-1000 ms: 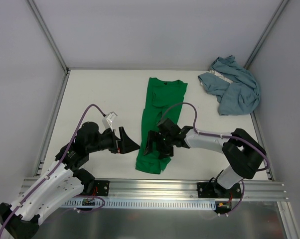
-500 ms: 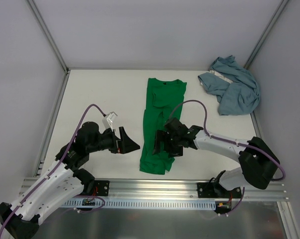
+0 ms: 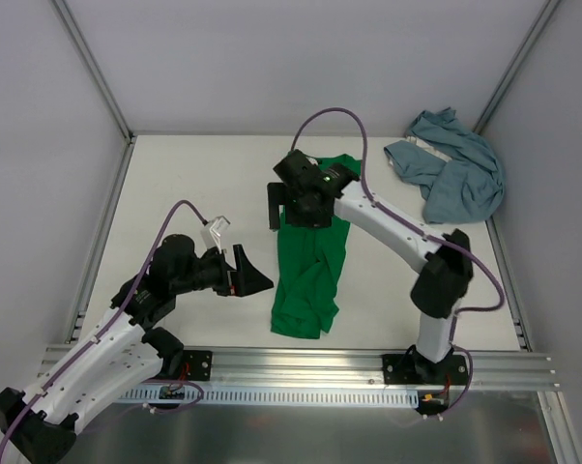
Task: Fold and stack the t-shirts
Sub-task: Rotate the tshirt 90 degrees
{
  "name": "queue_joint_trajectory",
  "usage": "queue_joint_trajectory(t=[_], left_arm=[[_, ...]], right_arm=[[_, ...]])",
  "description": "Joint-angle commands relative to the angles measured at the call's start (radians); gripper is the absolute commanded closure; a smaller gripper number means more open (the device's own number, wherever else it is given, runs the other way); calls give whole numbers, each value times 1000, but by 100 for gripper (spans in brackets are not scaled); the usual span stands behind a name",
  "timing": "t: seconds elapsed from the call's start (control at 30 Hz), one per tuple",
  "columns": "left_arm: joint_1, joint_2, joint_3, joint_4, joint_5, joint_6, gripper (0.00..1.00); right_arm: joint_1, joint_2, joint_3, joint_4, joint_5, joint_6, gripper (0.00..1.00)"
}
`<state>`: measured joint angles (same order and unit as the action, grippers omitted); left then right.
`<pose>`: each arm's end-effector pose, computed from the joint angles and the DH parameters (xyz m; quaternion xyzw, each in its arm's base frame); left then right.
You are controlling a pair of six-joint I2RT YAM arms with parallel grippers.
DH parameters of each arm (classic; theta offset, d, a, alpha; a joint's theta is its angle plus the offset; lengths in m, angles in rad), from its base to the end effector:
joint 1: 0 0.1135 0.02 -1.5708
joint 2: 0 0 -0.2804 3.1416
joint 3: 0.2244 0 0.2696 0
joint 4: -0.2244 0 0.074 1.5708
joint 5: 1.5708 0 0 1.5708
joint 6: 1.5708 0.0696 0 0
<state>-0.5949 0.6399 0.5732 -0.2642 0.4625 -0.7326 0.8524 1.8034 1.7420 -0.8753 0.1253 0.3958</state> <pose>0.1401 -0.1323 0.2790 0.0783 0.7995 -0.4953 0.3305 0.2931 0.3221 0.3149 -0.1956 0.9281 0.1335 0.2873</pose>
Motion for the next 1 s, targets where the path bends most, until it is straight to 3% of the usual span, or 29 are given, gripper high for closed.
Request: queue_joint_trajectory(t=[0.0, 0.23, 0.77, 0.97], left_arm=[[-2, -11, -12, 37, 8, 4, 1], [0, -20, -19, 36, 21, 6, 1], [0, 24, -38, 74, 28, 18, 1], [-2, 41, -39, 82, 30, 13, 1]], right_arm=[[-32, 216, 188, -260, 126, -77, 0], [-125, 428, 333, -277, 103, -69, 1], [-228, 404, 99, -76, -18, -68, 1], [-249, 432, 80, -27, -59, -66, 0]])
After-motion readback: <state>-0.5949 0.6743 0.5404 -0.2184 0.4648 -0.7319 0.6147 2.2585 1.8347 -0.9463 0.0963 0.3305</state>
